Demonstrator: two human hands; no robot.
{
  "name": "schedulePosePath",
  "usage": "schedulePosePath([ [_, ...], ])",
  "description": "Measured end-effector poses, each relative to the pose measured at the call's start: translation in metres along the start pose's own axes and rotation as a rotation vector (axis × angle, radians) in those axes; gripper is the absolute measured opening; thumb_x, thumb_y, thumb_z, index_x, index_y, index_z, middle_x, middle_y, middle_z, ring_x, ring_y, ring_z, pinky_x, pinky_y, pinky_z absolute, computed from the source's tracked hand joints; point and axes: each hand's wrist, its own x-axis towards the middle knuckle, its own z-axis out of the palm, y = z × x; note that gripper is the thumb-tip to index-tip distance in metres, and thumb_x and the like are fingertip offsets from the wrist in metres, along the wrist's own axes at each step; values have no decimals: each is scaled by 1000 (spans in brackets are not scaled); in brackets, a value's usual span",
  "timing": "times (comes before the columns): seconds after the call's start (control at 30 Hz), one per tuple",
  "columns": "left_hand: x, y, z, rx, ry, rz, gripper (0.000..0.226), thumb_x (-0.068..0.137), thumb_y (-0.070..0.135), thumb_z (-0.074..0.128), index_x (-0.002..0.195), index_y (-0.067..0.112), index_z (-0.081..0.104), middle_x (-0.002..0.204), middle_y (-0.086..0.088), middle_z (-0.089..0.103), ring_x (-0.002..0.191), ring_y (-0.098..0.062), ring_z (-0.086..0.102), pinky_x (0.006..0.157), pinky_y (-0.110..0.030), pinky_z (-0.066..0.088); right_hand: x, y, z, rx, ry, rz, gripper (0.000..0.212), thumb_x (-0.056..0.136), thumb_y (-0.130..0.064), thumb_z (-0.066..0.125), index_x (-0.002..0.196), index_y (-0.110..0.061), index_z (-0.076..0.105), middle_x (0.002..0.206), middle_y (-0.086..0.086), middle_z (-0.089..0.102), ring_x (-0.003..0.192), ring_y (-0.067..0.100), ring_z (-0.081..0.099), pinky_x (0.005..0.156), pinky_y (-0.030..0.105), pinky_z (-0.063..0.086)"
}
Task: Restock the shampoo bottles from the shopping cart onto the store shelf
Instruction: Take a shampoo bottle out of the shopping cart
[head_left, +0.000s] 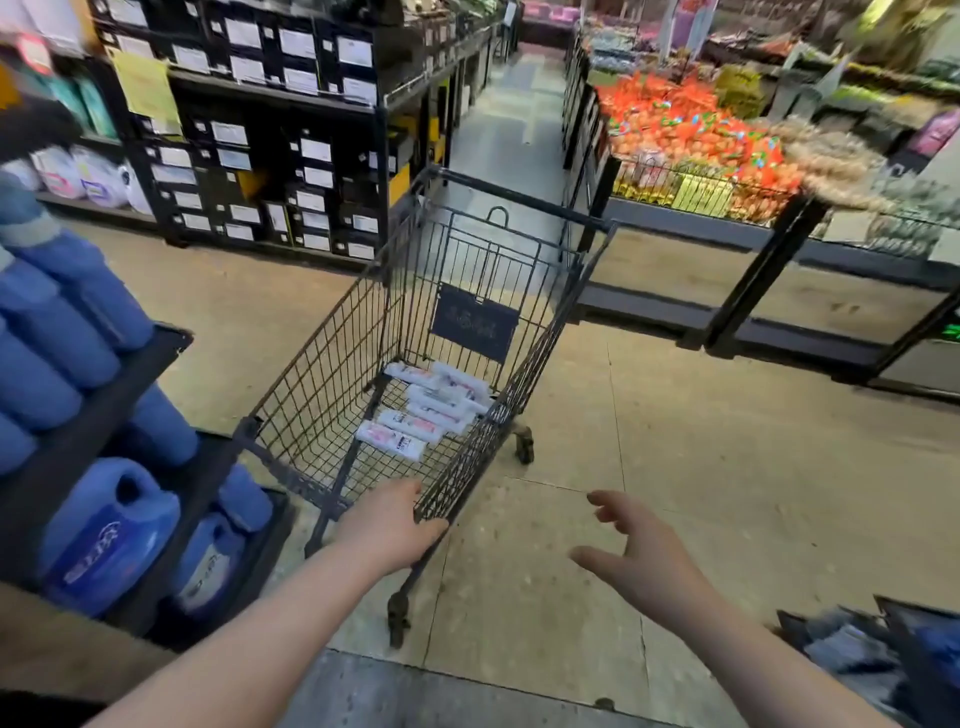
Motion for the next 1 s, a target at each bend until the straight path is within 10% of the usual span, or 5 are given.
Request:
schedulePosePath([
  [1.0,257,25,13,-440,195,-816,58,87,49,54,138,23,42,144,-1,41,125,-18,46,104,-34,40,497,-93,13,-440,-629,-536,45,87,-29,61,131,-23,50,132,-6,54,116,13,52,100,28,40],
])
